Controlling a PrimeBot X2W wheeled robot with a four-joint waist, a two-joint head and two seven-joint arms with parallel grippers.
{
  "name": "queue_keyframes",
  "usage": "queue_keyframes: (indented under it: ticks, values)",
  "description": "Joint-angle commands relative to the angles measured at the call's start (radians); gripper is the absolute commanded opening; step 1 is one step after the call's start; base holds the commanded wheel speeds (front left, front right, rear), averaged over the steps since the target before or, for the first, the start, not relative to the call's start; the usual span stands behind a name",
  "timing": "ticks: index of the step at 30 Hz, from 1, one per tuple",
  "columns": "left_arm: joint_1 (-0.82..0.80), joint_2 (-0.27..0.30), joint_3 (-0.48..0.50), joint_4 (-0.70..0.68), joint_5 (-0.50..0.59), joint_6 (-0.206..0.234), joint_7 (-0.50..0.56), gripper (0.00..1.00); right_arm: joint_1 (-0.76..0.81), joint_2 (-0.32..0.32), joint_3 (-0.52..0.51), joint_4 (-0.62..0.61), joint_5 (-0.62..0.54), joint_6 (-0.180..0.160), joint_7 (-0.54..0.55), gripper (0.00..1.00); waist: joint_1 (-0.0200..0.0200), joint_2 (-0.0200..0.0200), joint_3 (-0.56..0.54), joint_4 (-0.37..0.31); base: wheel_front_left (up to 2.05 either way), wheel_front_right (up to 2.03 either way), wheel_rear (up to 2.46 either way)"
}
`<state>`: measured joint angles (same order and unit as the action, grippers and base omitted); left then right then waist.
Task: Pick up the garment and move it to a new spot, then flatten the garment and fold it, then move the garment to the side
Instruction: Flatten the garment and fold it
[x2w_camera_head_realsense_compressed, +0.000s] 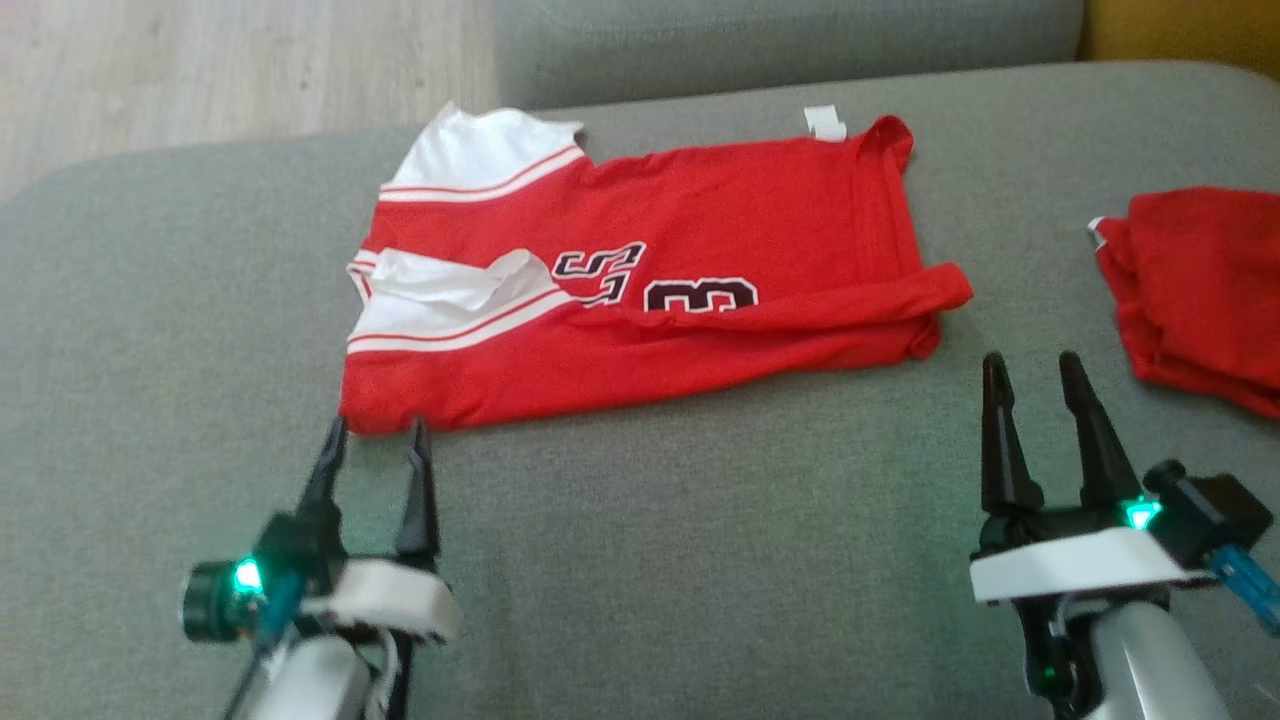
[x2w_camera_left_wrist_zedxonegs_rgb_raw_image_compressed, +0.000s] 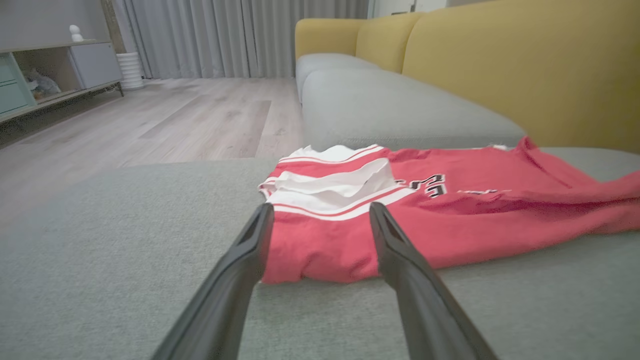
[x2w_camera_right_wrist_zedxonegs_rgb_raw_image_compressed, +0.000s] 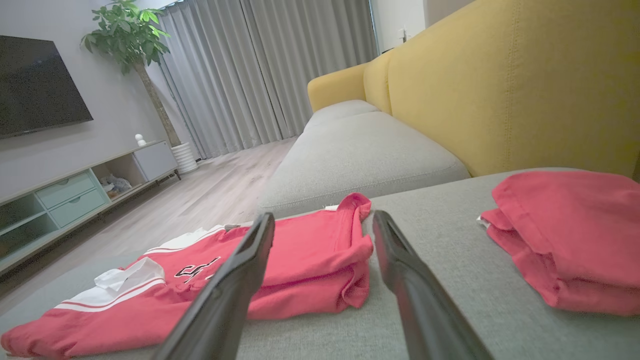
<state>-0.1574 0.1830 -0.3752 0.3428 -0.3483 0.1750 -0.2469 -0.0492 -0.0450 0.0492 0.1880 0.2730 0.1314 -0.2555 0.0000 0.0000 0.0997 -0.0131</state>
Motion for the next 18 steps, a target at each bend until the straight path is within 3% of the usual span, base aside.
queue_keyframes:
  ticks: [1,8,18]
  values:
    - [-0.093,0.013,0.049,0.019,-0.005,0.004,0.014,1.00,-0.053,-0.005,0.029,-0.042,0.004,-0.001,-0.006,1.00,0.0000,0.0000,0.024,-0.009,0.00,0.00,0.00]
    - [-0.209,0.017,0.077,0.230,-0.030,0.022,0.098,1.00,-0.079,-0.005,0.061,-0.059,0.002,-0.001,-0.006,1.00,0.0000,0.0000,0.076,-0.038,0.00,0.00,0.00]
    - [-0.261,0.013,0.112,0.425,-0.068,0.040,0.094,1.00,-0.088,-0.005,0.076,-0.062,0.018,-0.001,-0.006,1.00,0.0000,0.0000,0.089,-0.062,0.00,0.00,0.00]
